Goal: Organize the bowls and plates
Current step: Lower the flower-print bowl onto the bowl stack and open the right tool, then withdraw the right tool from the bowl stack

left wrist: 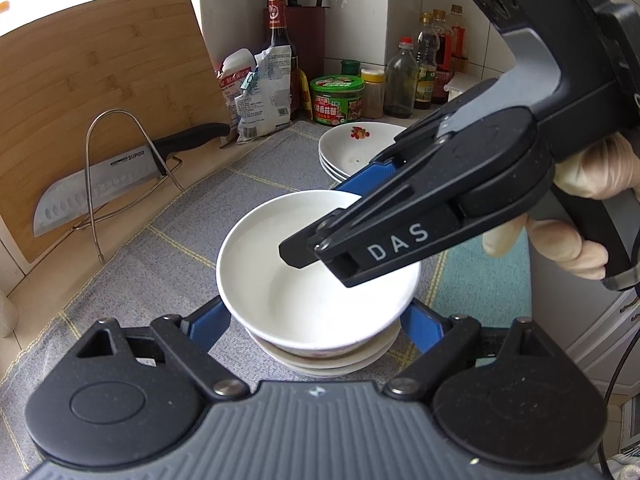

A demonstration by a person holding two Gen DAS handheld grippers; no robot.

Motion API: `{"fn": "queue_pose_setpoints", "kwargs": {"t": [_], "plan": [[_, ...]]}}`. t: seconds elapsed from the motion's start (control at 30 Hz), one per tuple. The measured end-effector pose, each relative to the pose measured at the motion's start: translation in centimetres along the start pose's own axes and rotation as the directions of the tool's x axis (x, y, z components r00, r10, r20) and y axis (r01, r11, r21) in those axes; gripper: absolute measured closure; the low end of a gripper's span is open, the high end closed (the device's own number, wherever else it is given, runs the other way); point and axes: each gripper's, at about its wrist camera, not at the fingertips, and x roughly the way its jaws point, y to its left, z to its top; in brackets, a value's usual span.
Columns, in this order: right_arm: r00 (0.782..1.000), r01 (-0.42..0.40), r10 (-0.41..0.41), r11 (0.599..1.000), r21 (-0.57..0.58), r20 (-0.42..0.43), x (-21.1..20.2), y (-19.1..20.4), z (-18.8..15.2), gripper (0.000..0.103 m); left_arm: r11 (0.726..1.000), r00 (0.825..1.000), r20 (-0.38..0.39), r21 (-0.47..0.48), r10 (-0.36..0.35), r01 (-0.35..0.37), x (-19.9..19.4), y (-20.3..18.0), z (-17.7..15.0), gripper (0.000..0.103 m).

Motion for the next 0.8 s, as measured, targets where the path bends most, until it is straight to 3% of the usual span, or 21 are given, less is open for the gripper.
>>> {"fn": "queue_pose_setpoints", "kwargs": {"t": [0.33, 0.5, 0.8], "plan": [[1.000, -0.001, 0.001, 1.000, 0.015, -0.002, 0.0, -0.2, -0.2, 0.044, 1.000, 1.000, -0.009, 0.008, -0.004, 0.004, 0.5, -0.1, 0.0, 0.012], [1.000, -0.011, 0.011, 1.000, 0.007, 0.024, -0.5, 0.1, -0.4, 0.017, 0.999, 0.999, 0.032, 0.028, 0.024, -0.025, -0.1, -0.4, -0.2, 0.003], [0.998, 0.007, -0.007, 1.000, 0.001, 0.063, -1.8, 0.7, -0.3, 0.000, 0.999, 0.999, 0.026, -0.001, 0.039, -0.039, -1.7, 0.0, -1.7, 0.002]]}}
